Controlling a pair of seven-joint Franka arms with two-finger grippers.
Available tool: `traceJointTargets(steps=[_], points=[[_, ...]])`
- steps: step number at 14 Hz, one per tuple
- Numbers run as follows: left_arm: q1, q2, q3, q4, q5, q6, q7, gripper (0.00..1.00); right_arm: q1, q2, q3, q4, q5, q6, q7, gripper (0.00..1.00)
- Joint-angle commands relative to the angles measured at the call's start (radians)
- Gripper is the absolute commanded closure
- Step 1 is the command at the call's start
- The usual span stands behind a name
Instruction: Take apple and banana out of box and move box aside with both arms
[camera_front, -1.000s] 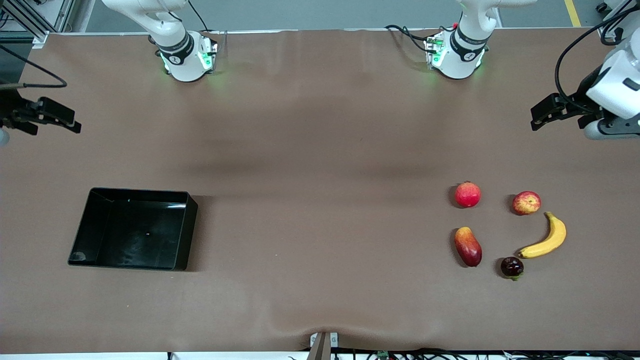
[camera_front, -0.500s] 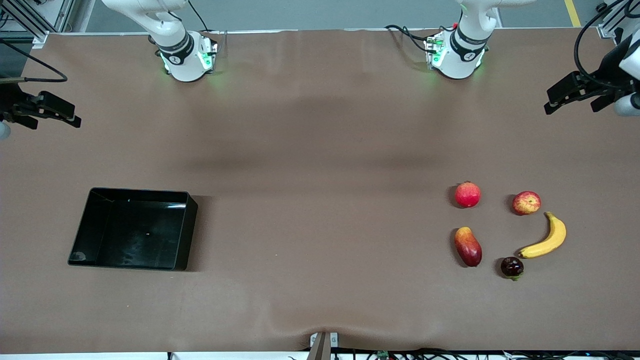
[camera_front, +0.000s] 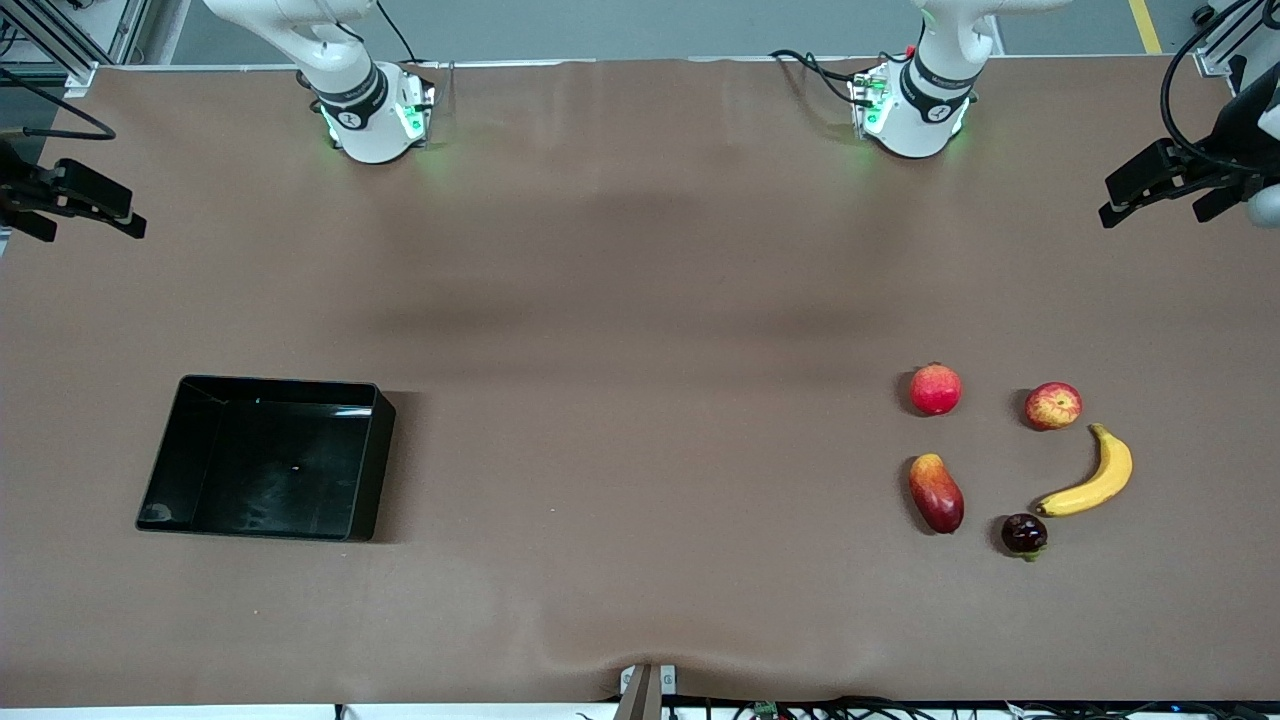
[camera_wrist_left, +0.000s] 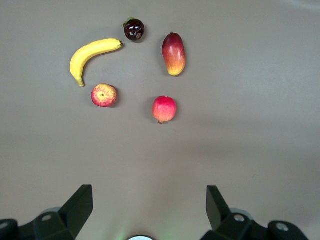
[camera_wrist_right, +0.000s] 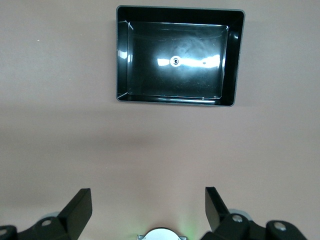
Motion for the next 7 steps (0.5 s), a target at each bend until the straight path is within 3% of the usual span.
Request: traceJointTargets(steps=[1, 7], points=[[0.003, 0.005, -0.001, 0.021, -0.005, -0.023, -0.003, 0.00, -0.048, -0.012, 0.005, 0.002, 0.004, -0.021, 0.005, 0.00], [0.003, 0.005, 0.001, 0.021, -0.004, -0.043, -0.003, 0.00, -0.036, -0.010, 0.013, 0.002, -0.002, -0.026, 0.008, 0.00]])
